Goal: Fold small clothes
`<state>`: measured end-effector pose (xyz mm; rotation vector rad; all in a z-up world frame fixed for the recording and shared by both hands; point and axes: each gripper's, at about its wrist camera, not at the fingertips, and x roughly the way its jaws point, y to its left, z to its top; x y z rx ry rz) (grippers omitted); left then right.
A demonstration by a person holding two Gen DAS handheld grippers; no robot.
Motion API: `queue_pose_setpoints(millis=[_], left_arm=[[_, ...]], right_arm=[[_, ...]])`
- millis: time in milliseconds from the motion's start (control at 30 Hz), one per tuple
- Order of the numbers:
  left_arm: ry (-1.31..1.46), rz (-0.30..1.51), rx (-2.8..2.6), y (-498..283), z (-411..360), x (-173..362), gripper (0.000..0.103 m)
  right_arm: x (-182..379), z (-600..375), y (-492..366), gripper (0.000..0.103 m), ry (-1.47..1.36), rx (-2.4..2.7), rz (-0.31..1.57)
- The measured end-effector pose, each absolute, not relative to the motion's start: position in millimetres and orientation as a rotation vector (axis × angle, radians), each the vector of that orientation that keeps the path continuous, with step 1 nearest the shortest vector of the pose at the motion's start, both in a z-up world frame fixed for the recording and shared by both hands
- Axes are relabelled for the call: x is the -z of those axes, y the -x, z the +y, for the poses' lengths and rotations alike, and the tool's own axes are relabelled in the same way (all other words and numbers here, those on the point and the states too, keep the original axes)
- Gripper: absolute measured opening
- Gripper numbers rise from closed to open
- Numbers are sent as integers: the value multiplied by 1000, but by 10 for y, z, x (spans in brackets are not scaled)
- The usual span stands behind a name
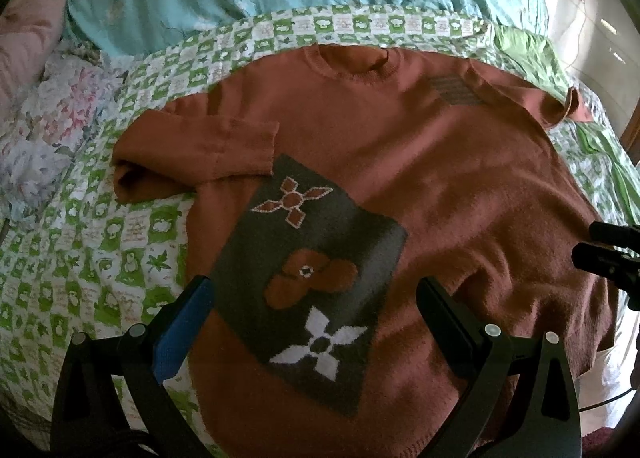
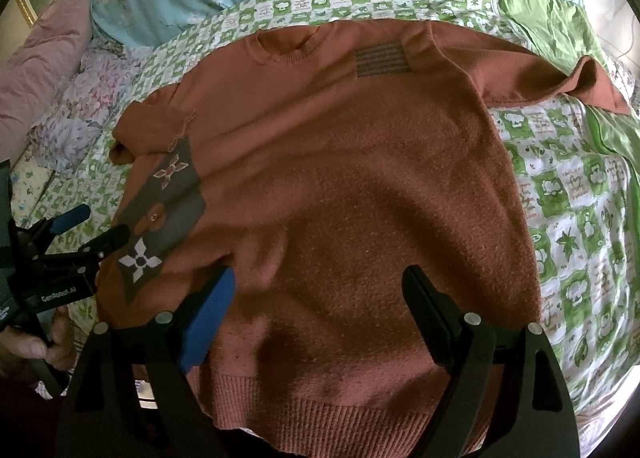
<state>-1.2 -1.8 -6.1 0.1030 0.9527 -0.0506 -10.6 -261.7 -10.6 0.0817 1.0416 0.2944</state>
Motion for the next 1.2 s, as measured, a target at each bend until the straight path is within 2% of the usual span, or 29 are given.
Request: queue_pose_setpoints(millis=[333,533,867,1200], left_arm=[[-107,973,70,-2,-50,61,101],[-110,985,81,-61,-51,62,101],[-116,1027,97,-485,-93,38,101],[-51,1036,69,-1249,-106,-50,101]], right_arm=[[103,-2655,85,86,-114,-281,1043],[74,-2906,-24,86,-243,-254,1016],[-20,-3760,-385,86,-440,-83,981],[-147,-4915,-1166,86,-594,154,951]])
